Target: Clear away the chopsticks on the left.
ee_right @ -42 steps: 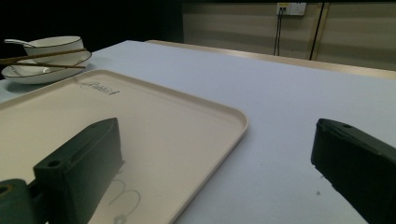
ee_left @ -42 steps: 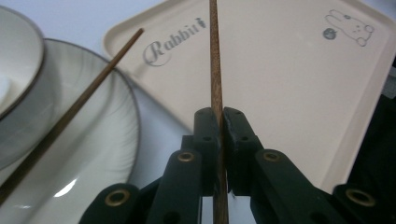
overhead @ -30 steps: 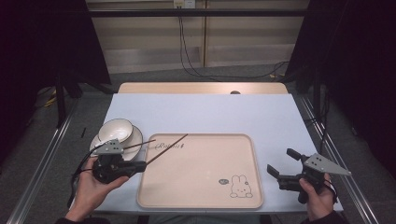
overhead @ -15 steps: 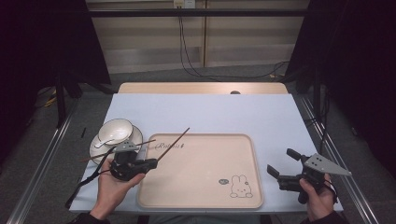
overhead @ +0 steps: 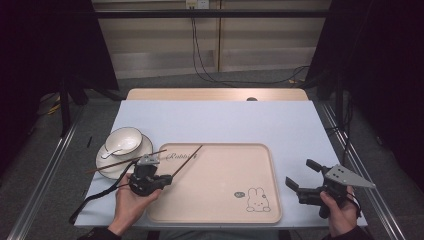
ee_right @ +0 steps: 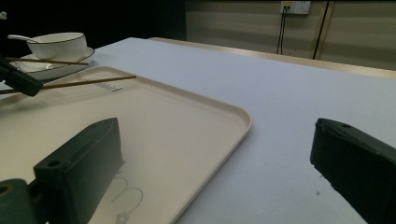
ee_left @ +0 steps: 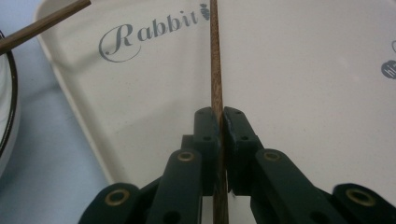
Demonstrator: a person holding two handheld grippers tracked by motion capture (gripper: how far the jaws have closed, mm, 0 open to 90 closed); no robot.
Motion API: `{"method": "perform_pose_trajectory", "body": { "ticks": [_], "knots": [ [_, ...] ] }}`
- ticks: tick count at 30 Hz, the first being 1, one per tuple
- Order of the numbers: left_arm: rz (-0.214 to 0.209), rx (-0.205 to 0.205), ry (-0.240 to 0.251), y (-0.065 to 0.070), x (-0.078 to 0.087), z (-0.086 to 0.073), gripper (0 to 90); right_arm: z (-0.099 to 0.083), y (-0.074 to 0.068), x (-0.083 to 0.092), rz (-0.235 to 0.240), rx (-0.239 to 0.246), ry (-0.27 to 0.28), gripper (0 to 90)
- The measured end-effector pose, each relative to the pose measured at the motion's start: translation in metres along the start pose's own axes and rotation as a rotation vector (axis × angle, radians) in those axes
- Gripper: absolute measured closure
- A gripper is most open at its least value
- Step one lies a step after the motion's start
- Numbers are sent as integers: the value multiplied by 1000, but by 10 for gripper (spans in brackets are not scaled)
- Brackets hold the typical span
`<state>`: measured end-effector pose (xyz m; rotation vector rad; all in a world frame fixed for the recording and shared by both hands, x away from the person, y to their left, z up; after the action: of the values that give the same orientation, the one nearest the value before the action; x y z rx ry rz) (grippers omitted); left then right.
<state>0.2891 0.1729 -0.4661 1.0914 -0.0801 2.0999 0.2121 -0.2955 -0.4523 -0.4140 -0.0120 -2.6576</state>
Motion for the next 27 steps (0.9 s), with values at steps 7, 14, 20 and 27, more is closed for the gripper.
{"method": "perform_pose_trajectory", "body": {
  "ticks": [7,14,20,27],
  "knots": [
    [3,15,-41,-2,-8,-2,845,0,0,0,-2,5,0,21],
    [22,26,-53,-1,-12,-4,845,0,0,0,-5,8,3,21],
    [6,28,-61,-2,-12,-4,834,0,-1,0,2,7,-1,21],
    [-14,15,-49,0,-11,-4,764,0,0,0,-4,8,3,21]
  ]
}}
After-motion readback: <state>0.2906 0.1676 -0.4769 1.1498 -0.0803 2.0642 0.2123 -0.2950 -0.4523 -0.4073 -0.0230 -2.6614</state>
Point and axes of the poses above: each handheld gripper's, and its own axes: x roughly backward along the jaws, z roughly out of its top, y roughly to its right, the point moved 2 cm from there along -x, roughly forward along the jaws, and after that the axes turned 5 degrees about -z, right-handed, at the moved point
